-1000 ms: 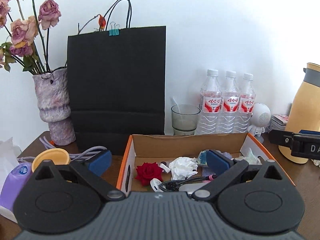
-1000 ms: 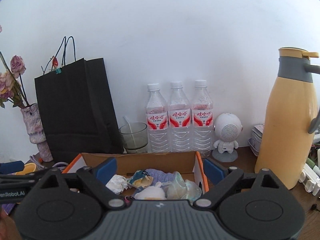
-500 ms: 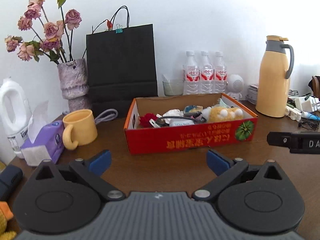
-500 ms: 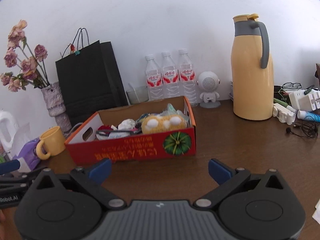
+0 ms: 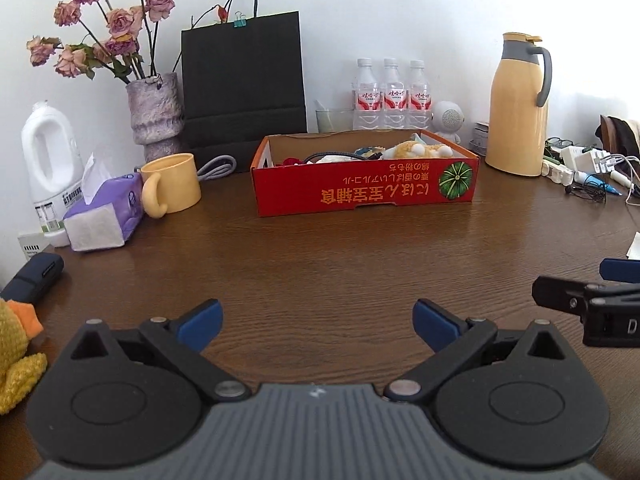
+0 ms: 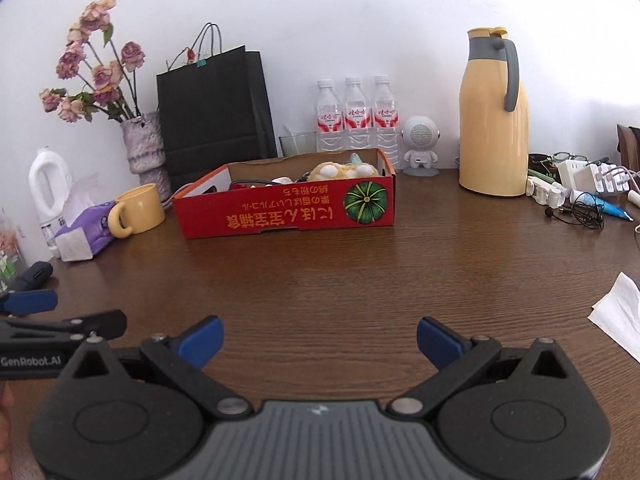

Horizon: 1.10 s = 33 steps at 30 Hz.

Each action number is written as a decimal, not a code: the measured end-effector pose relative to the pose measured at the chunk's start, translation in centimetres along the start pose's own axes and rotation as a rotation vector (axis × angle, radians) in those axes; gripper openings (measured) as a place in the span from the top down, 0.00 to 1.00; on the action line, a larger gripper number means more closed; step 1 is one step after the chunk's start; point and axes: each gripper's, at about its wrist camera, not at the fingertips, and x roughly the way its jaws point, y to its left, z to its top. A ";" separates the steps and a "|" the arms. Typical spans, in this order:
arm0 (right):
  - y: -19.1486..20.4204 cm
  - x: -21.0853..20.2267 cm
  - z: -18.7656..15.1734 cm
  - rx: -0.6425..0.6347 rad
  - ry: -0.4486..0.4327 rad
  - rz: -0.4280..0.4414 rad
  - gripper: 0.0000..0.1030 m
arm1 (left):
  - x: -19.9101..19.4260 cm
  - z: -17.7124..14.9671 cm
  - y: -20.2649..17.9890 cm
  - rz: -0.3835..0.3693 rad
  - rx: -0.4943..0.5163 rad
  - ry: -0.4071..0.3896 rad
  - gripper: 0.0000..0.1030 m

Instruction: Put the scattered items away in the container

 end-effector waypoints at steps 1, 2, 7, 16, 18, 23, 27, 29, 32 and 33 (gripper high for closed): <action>0.4 -0.2 -0.3 -0.022 0.007 0.003 0.00 | -0.2 -0.2 0.2 -0.013 -0.019 0.005 0.00; 0.7 -0.4 -0.5 -0.043 0.014 0.004 0.00 | -0.2 -0.3 0.3 -0.025 -0.034 0.010 0.00; 1.2 -0.6 -0.6 -0.048 0.035 0.008 0.00 | -0.1 -0.4 0.0 -0.036 -0.030 0.015 0.00; 1.2 0.1 -0.2 -0.043 0.071 -0.007 0.00 | 0.4 -0.5 0.6 -0.017 -0.058 0.037 0.00; 1.1 0.3 -0.3 -0.039 0.081 -0.002 0.00 | 0.4 -0.5 0.6 -0.012 -0.058 0.042 0.00; 1.2 0.3 -0.2 -0.026 0.088 0.005 0.00 | 0.2 -0.7 0.6 -0.010 -0.057 0.047 0.00; 1.5 0.2 -0.2 -0.044 0.081 0.014 0.00 | 0.4 -0.8 0.7 -0.007 -0.061 0.062 0.00; 1.7 0.1 -0.1 -0.054 0.076 0.022 0.00 | 0.5 -0.8 0.7 -0.008 -0.060 0.065 0.00; 1.8 0.2 -0.1 -0.057 0.081 0.015 0.00 | 0.4 -0.9 0.5 -0.010 -0.055 0.064 0.00; 1.7 0.2 -0.1 -0.053 0.082 0.013 0.00 | 0.4 -0.9 0.5 -0.009 -0.055 0.063 0.00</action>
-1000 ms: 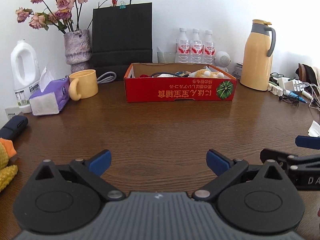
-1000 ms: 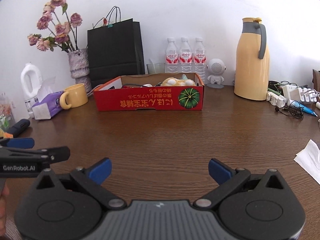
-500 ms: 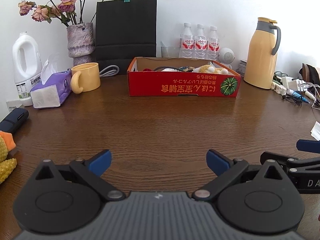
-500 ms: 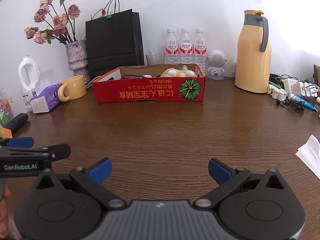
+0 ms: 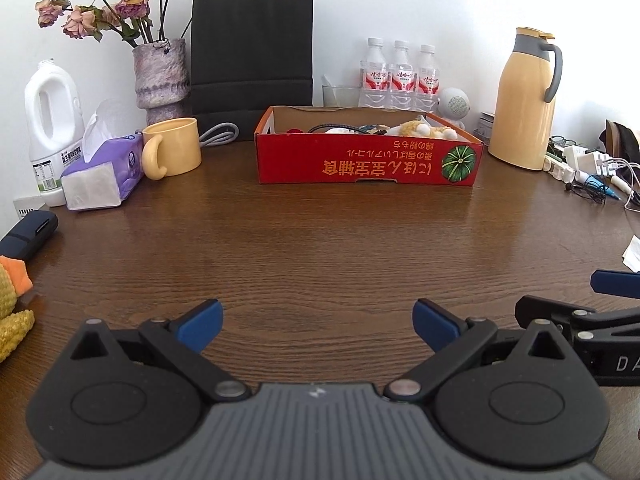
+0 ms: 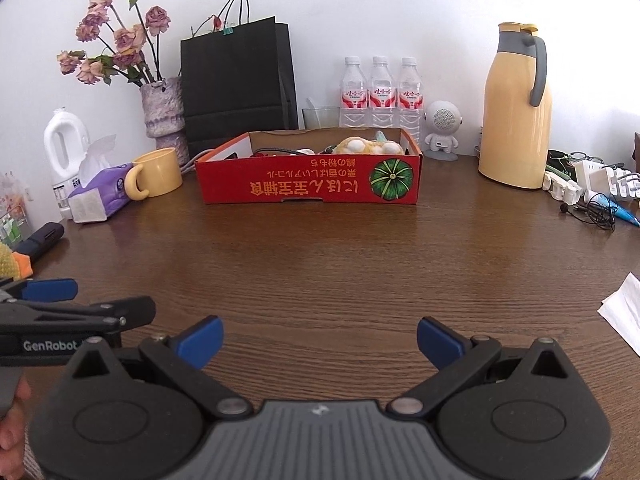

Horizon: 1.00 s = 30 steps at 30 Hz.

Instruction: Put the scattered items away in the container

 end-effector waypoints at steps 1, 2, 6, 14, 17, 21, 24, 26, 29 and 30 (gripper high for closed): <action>-0.1 0.1 0.0 0.005 0.000 -0.001 0.00 | 0.0 0.0 0.0 0.001 0.001 0.002 0.00; -0.2 0.1 -0.1 0.009 0.004 0.000 0.00 | 0.1 0.0 0.0 0.001 0.003 0.006 0.00; -0.1 0.3 -0.2 0.007 0.007 0.002 0.00 | 0.3 -0.1 -0.1 0.005 0.003 0.014 0.00; -0.2 2.1 0.6 0.000 0.028 0.002 0.00 | 2.3 1.0 -0.4 0.002 0.011 0.034 0.00; -0.1 3.9 1.3 -0.001 0.056 -0.013 0.00 | 4.1 1.6 -0.4 0.006 0.008 0.068 0.00; -0.1 5.9 2.3 0.005 0.074 -0.034 0.00 | 6.2 2.3 0.0 0.016 -0.014 0.115 0.00; -0.6 7.5 2.9 0.029 0.099 -0.041 0.00 | 7.4 2.6 0.3 0.026 -0.018 0.129 0.00; -0.8 8.5 3.1 0.036 0.114 -0.047 0.00 | 8.2 2.8 0.4 0.031 -0.017 0.146 0.00; -0.8 9.7 3.4 0.019 0.133 -0.071 0.00 | 9.2 2.9 0.5 0.050 -0.014 0.164 0.00; -0.9 10.1 3.5 0.020 0.141 -0.073 0.00 | 9.3 2.9 0.6 0.050 -0.017 0.160 0.00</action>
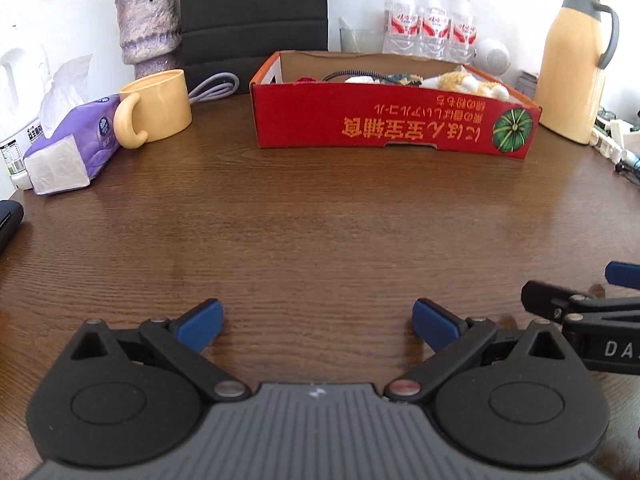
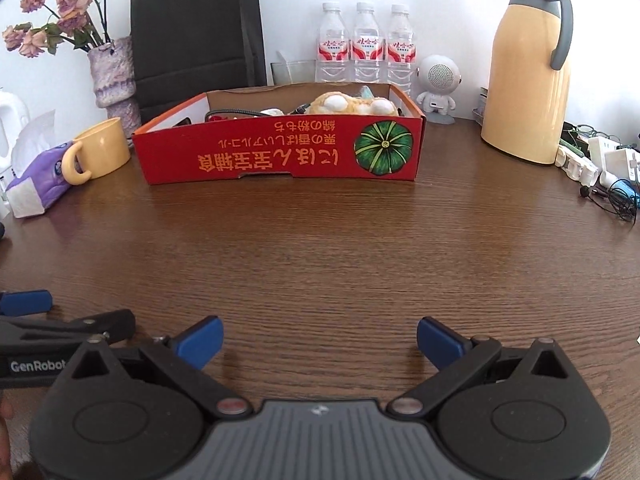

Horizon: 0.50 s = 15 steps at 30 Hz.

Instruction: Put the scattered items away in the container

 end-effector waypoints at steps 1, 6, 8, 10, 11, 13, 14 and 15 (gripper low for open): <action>-0.1 0.3 0.1 0.002 0.007 -0.001 0.00 | 0.1 0.1 0.0 -0.001 0.000 -0.003 0.00; 0.1 0.8 -0.1 -0.028 -0.014 -0.019 0.00 | 0.4 -0.3 0.0 -0.007 0.004 -0.050 0.00; 0.1 0.9 -0.3 -0.026 -0.031 -0.019 0.00 | 0.5 -0.2 -0.1 -0.006 0.004 -0.052 0.00; 0.0 0.8 -0.3 -0.024 -0.031 -0.021 0.00 | 0.5 -0.1 -0.1 -0.009 0.004 -0.054 0.00; 0.1 0.8 -0.3 -0.024 -0.031 -0.023 0.00 | 0.6 -0.1 0.0 -0.013 0.004 -0.054 0.00; 0.1 0.8 -0.3 -0.024 -0.030 -0.023 0.00 | 0.6 0.0 0.0 -0.017 0.005 -0.053 0.00; 0.1 0.8 -0.2 -0.024 -0.030 -0.023 0.00 | 0.6 0.0 0.0 -0.018 0.005 -0.053 0.00; 0.1 0.8 -0.2 -0.024 -0.030 -0.023 0.00 | 0.6 0.0 0.1 -0.019 0.006 -0.053 0.00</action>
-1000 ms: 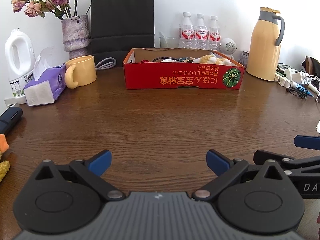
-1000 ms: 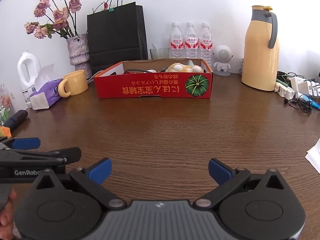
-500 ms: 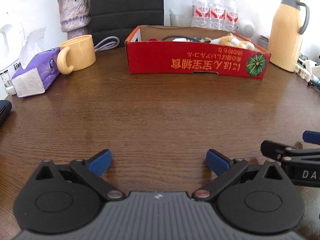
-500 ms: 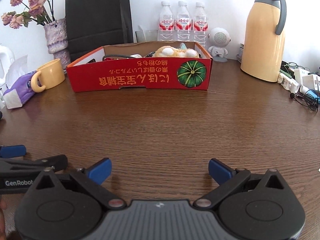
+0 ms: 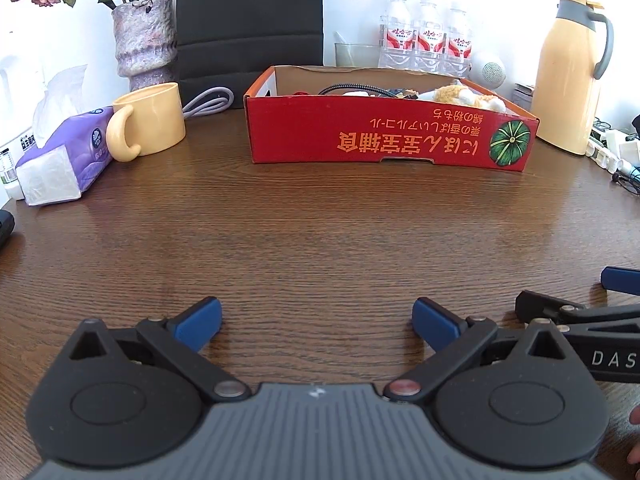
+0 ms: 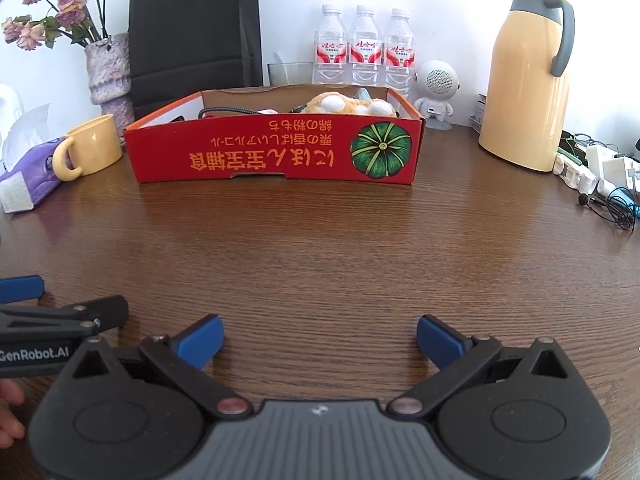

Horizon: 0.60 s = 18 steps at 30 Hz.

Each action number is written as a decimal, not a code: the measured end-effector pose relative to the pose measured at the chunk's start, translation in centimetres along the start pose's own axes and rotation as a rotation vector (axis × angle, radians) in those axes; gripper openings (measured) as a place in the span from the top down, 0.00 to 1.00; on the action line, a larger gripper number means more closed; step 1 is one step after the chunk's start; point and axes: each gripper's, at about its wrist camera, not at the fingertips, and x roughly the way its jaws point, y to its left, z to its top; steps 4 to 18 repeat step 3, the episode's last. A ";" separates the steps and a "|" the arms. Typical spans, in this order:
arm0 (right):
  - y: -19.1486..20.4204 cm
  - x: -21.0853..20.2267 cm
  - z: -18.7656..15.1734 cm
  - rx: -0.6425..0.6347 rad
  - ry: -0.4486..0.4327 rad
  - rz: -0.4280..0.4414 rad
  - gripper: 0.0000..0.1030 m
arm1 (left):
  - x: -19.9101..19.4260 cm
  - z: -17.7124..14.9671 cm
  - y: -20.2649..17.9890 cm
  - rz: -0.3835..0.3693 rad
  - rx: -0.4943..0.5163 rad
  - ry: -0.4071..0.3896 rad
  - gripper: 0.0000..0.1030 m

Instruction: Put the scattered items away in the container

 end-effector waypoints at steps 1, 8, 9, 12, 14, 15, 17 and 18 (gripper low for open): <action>0.0 0.0 0.0 0.000 0.000 0.000 0.00 | 0.0 0.0 0.0 -0.001 0.000 0.000 0.00; 0.0 0.0 0.0 0.000 0.000 0.000 0.00 | 0.1 0.0 0.0 -0.003 -0.001 -0.001 0.00; 0.0 0.0 0.0 0.000 0.000 0.000 0.00 | 0.1 0.0 0.0 -0.003 -0.001 -0.001 0.00; 0.0 0.0 0.0 0.000 0.000 0.000 0.00 | 0.1 0.0 0.0 -0.003 -0.001 -0.001 0.00; 0.0 0.0 0.0 0.000 0.000 0.000 0.00 | 0.1 0.0 0.0 -0.003 -0.001 -0.001 0.00; 0.0 0.0 0.0 0.000 0.000 0.000 0.00 | 0.1 0.0 0.0 -0.003 -0.001 -0.001 0.00; 0.0 0.0 0.0 0.000 0.000 0.000 0.00 | 0.1 0.0 0.0 -0.003 -0.001 -0.001 0.00; 0.0 0.0 0.0 0.000 0.000 0.000 0.00 | 0.1 0.0 0.0 -0.003 -0.001 -0.001 0.00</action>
